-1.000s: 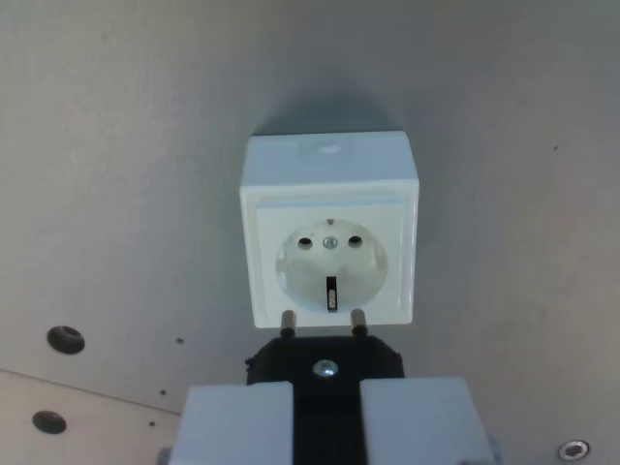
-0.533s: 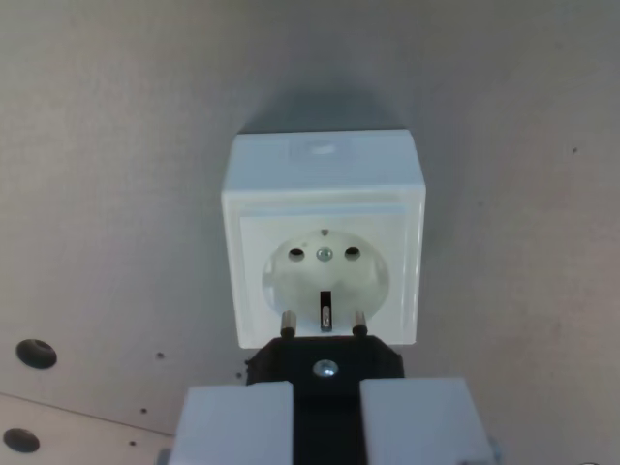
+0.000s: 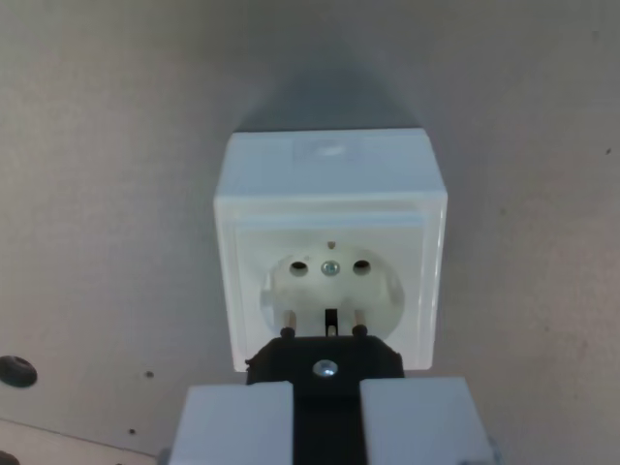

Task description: Move above the white socket

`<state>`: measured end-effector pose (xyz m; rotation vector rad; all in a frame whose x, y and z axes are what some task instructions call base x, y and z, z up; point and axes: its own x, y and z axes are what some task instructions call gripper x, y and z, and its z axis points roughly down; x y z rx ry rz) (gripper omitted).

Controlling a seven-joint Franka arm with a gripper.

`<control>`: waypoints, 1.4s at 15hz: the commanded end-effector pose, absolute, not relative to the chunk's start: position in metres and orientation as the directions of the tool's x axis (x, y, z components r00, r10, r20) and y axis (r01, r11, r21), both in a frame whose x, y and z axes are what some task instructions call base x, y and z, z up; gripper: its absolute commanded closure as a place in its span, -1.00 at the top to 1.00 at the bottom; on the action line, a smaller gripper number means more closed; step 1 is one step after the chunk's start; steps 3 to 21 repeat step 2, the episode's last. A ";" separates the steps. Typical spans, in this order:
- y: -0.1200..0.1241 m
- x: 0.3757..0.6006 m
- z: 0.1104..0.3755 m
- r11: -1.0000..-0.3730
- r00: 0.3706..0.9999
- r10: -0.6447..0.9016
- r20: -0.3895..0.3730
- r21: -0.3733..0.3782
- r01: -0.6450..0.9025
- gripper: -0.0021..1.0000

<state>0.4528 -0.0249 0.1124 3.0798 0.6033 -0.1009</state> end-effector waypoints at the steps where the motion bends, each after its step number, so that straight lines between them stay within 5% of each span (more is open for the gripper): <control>1: -0.031 0.447 0.108 -0.914 0.914 0.404 0.033 0.031 0.404 -1.00; 21: -0.031 0.446 0.107 -0.915 0.915 0.403 0.033 0.031 0.402 -1.00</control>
